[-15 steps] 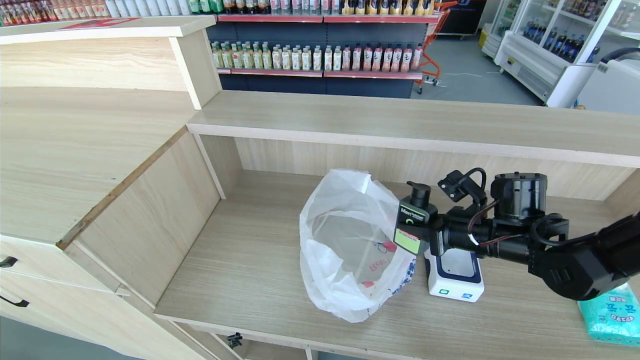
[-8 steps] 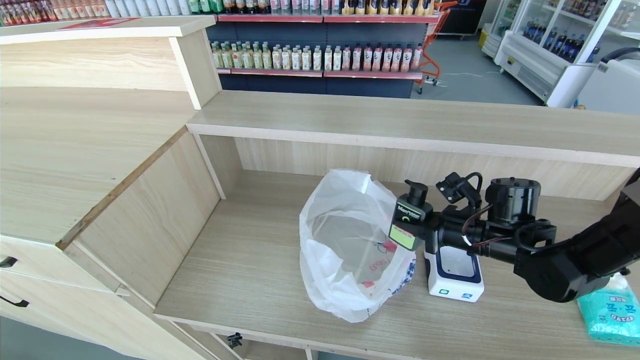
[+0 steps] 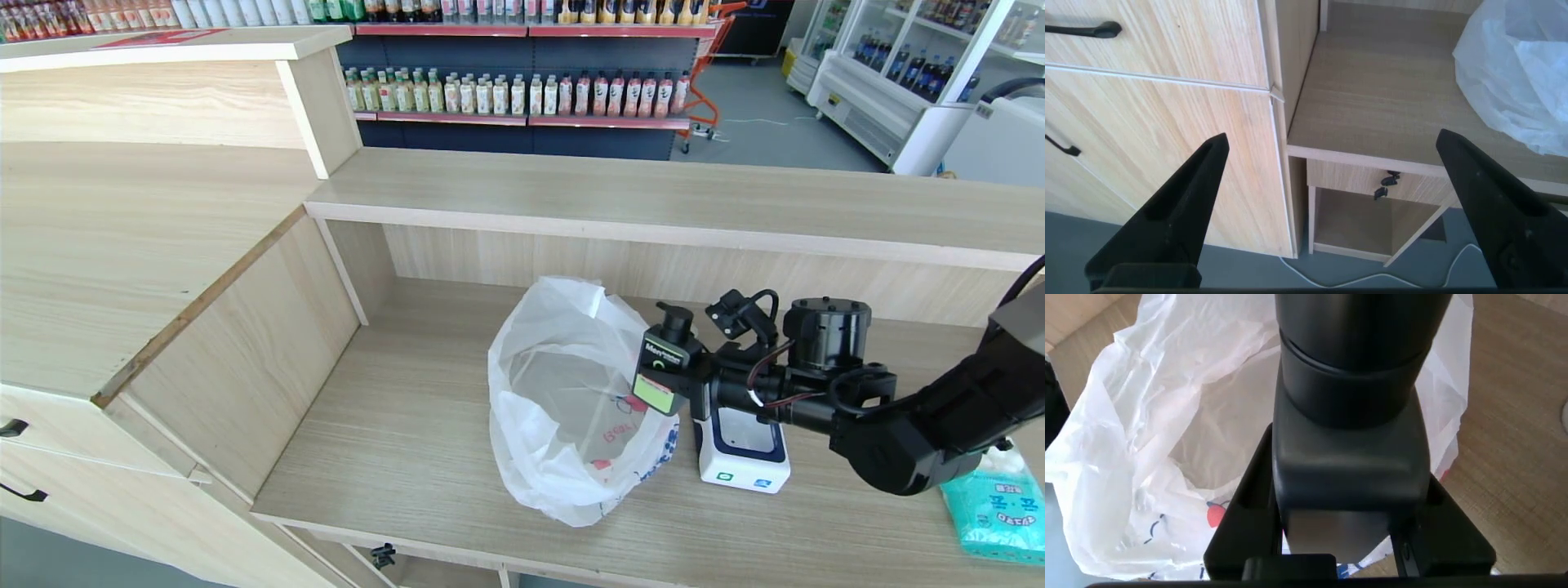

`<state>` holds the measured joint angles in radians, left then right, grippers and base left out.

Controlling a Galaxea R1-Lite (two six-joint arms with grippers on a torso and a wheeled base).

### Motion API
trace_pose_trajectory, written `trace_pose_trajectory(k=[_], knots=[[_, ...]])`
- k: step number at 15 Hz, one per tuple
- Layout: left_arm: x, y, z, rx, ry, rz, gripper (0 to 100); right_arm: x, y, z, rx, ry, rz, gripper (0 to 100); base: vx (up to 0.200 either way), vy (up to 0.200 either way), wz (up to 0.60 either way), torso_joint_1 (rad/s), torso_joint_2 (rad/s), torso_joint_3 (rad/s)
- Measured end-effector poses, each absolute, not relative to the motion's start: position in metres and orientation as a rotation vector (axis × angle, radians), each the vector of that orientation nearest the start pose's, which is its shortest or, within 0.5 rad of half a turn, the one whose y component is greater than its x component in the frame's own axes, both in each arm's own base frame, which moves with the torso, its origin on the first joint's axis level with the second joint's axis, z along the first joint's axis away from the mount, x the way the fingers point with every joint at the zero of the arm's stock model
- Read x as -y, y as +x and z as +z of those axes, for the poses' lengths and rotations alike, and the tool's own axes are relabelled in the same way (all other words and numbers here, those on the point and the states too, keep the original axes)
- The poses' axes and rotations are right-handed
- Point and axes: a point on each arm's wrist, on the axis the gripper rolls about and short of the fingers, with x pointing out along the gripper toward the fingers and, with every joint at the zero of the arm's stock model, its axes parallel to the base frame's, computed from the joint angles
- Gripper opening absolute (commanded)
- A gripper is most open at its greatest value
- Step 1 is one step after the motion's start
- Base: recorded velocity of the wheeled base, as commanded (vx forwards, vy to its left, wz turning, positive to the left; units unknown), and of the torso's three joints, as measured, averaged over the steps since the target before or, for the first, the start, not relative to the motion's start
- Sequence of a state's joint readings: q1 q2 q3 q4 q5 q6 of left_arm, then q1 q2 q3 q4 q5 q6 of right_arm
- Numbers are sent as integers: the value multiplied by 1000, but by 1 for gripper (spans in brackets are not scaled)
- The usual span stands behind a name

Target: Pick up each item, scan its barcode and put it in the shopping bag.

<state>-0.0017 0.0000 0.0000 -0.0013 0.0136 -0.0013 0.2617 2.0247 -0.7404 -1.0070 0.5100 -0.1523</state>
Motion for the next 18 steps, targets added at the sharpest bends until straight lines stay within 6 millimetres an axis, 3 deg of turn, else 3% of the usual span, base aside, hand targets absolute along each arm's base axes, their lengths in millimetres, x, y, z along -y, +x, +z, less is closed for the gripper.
trace_pose_trajectory(k=[6,9,14,18], knots=[[0,-23,76,1,-1,11,100,-103,339,96,-166,-147,808,0,0,0,0,0,0,0],[0,-23,76,1,-1,11,100,-100,340,101,-150,-301,646,0,0,0,0,0,0,0],[0,-23,76,1,-1,11,100,-106,324,148,-91,-348,606,0,0,0,0,0,0,0],[0,-23,76,1,-1,11,100,-113,312,160,-89,-341,636,0,0,0,0,0,0,0]])
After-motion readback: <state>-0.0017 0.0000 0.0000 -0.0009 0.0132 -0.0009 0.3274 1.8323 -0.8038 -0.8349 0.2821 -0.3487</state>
